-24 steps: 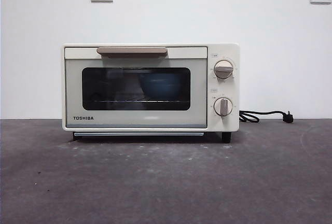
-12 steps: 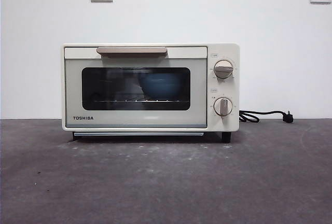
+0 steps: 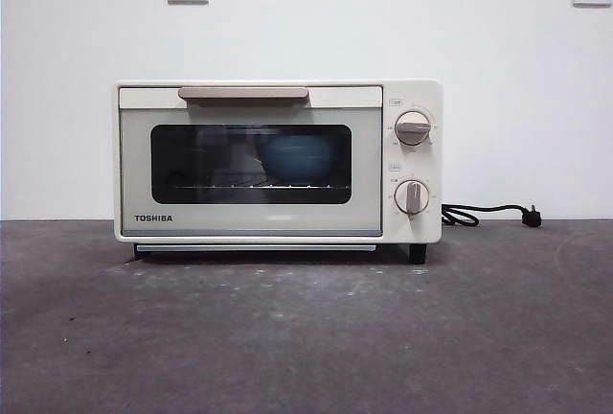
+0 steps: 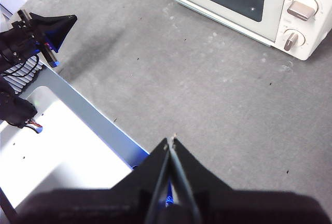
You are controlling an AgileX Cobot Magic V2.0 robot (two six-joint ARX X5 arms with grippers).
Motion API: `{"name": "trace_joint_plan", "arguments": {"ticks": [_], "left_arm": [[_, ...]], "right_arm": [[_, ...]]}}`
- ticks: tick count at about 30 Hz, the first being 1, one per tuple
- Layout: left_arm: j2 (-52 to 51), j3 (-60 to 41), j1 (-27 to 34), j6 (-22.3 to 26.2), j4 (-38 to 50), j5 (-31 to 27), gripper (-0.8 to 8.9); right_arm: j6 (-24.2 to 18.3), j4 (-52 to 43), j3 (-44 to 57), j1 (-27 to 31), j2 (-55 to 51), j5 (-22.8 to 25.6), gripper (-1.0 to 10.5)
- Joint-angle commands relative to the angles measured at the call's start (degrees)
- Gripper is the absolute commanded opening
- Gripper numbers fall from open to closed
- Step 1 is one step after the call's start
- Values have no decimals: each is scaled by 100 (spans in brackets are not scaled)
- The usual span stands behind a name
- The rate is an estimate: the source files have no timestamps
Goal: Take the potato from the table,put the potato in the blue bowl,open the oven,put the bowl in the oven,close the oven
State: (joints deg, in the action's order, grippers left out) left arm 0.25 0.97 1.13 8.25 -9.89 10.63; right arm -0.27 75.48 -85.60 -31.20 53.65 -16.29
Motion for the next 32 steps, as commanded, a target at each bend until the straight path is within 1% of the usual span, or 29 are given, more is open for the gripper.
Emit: {"name": "trace_joint_plan", "arguments": {"ticks": [1, 3, 6, 8, 9, 12, 13, 15, 17, 20, 24, 27, 29, 32], "left_arm": [[-15, -66, 20, -74, 22, -11, -4], [-15, -66, 20, -74, 22, -11, -4], [-15, -66, 20, -74, 22, -11, -4], [-15, -66, 20, -74, 22, -11, -4], [-15, -66, 20, -74, 22, -11, -4], [-15, -66, 20, -74, 22, -11, -4], [-15, -66, 20, -74, 22, -11, -4], [-15, -66, 20, -74, 22, -11, -4], [-15, -66, 20, -74, 22, -11, -4], [-15, -66, 20, -74, 22, -11, -4], [-15, -66, 20, -74, 22, -11, -4], [-15, -66, 20, -74, 22, -11, -4], [-15, -66, 20, -74, 22, -11, -4], [-15, -66, 20, -74, 22, -11, -4]], "right_arm": [[-50, 7, -2, -11, -20, 13, 5], [-70, 4, -2, -9, -22, 13, 5], [-448, -61, -2, 184, -168, 188, 5], [-638, -407, 26, 505, -345, 160, 5], [-684, -640, 50, 682, -450, 92, 5], [-688, -1351, 229, 1401, -857, -529, 5], [-688, -1515, 341, 1652, -1003, -662, 5], [-688, -1797, 608, 2044, -1272, -671, 5], [-715, -2253, 1069, 2437, -1593, -629, 5], [-706, -3163, 1971, 2747, -2083, -588, 5], [-616, -4474, 3335, 2922, -2730, -590, 5], [-380, -5475, 4363, 2988, -3158, -575, 5], [-317, -6028, 5042, 3003, -3440, -535, 5], [-299, -6518, 5897, 3001, -3834, -210, 5]]}}
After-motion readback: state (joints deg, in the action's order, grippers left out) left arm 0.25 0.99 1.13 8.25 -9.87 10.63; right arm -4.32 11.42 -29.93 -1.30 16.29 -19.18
